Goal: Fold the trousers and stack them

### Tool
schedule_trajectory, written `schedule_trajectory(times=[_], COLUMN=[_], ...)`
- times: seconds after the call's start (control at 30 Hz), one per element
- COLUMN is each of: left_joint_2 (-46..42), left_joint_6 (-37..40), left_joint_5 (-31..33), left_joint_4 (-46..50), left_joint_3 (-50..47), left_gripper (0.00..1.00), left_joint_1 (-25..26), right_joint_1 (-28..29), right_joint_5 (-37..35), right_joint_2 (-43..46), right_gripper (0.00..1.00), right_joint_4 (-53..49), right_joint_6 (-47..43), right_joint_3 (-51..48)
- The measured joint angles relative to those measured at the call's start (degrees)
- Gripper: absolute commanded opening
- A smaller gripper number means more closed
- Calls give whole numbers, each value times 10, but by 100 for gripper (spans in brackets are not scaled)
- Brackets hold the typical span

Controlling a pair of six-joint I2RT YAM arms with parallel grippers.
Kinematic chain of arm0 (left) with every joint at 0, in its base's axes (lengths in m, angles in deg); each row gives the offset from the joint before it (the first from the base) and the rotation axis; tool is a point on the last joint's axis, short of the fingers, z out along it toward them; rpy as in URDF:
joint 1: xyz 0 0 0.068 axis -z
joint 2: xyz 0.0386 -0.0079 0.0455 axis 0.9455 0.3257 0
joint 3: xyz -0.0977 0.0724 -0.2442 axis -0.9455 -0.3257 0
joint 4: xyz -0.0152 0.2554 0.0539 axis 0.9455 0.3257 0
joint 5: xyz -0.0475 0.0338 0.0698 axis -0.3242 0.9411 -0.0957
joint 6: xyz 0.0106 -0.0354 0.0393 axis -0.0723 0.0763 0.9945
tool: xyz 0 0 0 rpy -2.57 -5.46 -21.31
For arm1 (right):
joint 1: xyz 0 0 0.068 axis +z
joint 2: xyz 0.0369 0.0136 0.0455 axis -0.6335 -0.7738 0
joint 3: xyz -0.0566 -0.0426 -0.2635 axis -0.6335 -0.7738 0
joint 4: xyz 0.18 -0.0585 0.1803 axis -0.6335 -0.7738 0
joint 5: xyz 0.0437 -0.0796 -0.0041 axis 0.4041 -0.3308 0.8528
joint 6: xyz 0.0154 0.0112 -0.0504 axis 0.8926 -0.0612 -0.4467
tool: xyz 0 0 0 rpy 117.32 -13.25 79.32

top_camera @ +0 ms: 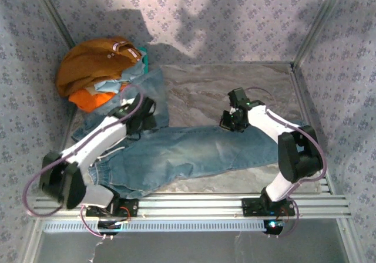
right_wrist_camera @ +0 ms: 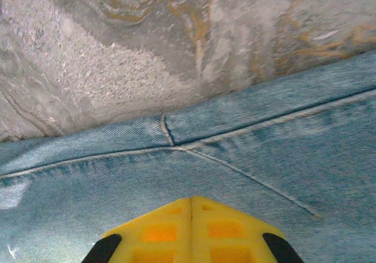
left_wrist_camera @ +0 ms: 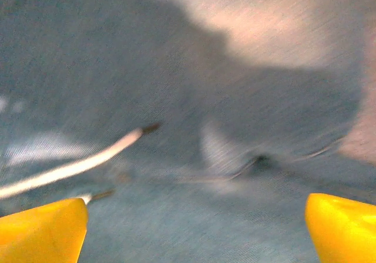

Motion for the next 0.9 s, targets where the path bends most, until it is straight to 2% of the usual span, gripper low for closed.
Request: schedule_trajectory(times=[0.1, 0.23, 0.3, 0.43, 0.57, 0.67, 0.73, 0.83, 0.9], left_joint_2=[99, 226, 293, 402, 458, 470, 470, 470, 469], left_joint_6=[17, 33, 35, 36, 40, 43, 44, 47, 49], left_joint_5=[29, 48, 57, 81, 113, 136, 150, 170, 177], left_joint_4=[0, 6, 23, 51, 74, 90, 99, 101, 98], left_joint_3=[97, 190, 246, 342, 372, 370, 368, 355, 338], left_gripper=[100, 100, 99, 91, 80, 66, 52, 21, 6], left_joint_1=[24, 48, 61, 77, 82, 81, 80, 77, 77], right_joint_1=[-11, -12, -16, -30, -45, -55, -60, -64, -64], right_joint_5=[1, 10, 15, 26, 36, 43, 47, 53, 54], right_joint_2=[16, 39, 51, 64, 75, 90, 96, 101, 103], right_gripper=[9, 19, 20, 20, 21, 21, 20, 20, 19], right_joint_4=[7, 18, 23, 27, 31, 31, 31, 31, 31], right_joint_6=[-3, -12, -17, -22, -29, -33, -33, -35, -35], right_joint_3=[-12, -29, -35, -40, -44, -52, -56, -59, -60])
